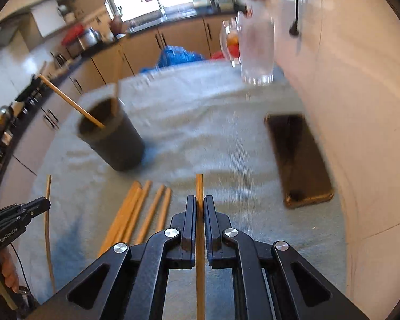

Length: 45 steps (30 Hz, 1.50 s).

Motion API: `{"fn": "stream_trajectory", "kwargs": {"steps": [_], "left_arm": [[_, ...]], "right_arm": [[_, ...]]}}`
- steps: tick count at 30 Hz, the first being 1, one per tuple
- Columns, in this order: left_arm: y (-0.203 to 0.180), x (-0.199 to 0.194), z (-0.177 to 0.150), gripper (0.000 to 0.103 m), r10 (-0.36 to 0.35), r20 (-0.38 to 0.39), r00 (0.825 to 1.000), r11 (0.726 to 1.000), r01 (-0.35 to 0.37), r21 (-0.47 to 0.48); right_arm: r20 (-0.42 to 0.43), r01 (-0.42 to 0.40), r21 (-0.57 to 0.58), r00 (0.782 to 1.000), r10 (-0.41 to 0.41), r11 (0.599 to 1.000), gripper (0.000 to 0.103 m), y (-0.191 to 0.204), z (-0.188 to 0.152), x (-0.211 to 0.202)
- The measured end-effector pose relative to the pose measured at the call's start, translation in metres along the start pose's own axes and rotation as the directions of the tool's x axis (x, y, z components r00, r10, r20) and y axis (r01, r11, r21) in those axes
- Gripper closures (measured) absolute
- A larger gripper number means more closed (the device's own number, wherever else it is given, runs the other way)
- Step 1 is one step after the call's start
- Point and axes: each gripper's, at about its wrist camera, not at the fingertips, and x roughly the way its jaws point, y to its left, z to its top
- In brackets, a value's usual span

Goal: Organize utensils
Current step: 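Lift the chopstick upright with the left gripper over the grey holder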

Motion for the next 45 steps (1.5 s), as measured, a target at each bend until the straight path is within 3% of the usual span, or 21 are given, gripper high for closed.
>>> {"fn": "stream_trajectory", "kwargs": {"steps": [4, 10, 23, 38, 45], "left_arm": [[-0.012, -0.036, -0.004, 0.097, -0.004, 0.091, 0.996, 1.000, 0.002, 0.025], [-0.025, -0.089, -0.026, 0.097, 0.001, 0.216, 0.976, 0.996, -0.021, 0.090], [-0.035, -0.153, -0.052, 0.097, -0.017, 0.382, 0.924, 0.992, -0.033, 0.125], [-0.027, -0.155, 0.016, 0.097, -0.053, 0.396, 0.917, 0.997, 0.028, 0.068], [-0.038, -0.156, 0.075, 0.097, -0.062, 0.447, 0.892, 0.997, 0.040, 0.059]], "right_arm": [[0.080, -0.014, -0.024, 0.997, 0.016, 1.000, 0.097, 0.009, -0.001, -0.033], [0.153, -0.034, -0.067, 0.987, 0.044, 0.997, 0.097, 0.025, -0.013, -0.072], [0.255, -0.050, -0.136, 0.963, 0.084, 0.989, 0.097, 0.045, -0.032, -0.130], [0.321, -0.056, -0.156, 0.941, 0.104, 0.986, 0.097, 0.054, 0.013, -0.142], [0.400, -0.125, -0.121, 0.902, 0.164, 0.985, 0.097, 0.066, 0.065, -0.145]]}}
